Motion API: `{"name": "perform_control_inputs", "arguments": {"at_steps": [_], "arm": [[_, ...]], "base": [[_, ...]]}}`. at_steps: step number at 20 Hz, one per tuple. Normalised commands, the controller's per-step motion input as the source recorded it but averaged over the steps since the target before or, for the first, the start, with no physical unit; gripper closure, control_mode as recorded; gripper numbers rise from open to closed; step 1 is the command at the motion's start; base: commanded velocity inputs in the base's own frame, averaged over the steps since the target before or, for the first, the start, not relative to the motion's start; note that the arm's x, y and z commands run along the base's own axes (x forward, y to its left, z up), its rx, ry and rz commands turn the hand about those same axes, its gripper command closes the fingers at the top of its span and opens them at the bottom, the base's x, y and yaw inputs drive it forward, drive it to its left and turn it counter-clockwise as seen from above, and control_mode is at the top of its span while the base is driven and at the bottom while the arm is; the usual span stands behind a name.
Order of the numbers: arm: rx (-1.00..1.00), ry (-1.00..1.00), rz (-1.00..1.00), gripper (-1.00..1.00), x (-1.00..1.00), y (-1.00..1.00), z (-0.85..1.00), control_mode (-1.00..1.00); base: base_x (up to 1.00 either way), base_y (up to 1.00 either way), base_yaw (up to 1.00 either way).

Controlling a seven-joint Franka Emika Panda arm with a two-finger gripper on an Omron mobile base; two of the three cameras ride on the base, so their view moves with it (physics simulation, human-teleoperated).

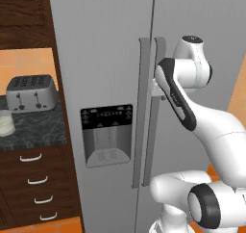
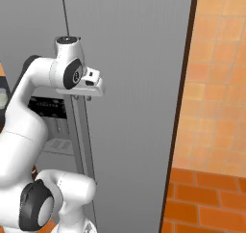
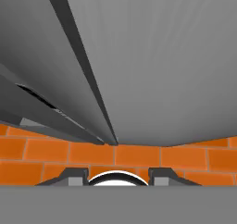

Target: Grab a lemon wedge from the fridge and one ice cube from the ice bowl, and put them in the glass of lemonade.

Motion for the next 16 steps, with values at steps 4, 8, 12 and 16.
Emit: {"name": "perform_control_inputs", "arguments": {"at_steps": [4,8,12,16], "arm": [[0.00,-0.01,0.00,-1.00,0.00,0.00,0.00,-1.00],[0.00,-0.05,0.00,-1.00,-0.27,0.04,0.00,-1.00],[0.00,0.00,0.00,-1.00,-0.84,0.03,-0.21,-1.00],[0.00,0.01,0.00,-1.00,-0.98,0.00,-0.38,-1.00]], "base": [[0.00,0.00,0.00],[0.00,0.00,0.00],[0.00,0.00,0.00],[0.00,0.00,0.00]]}}
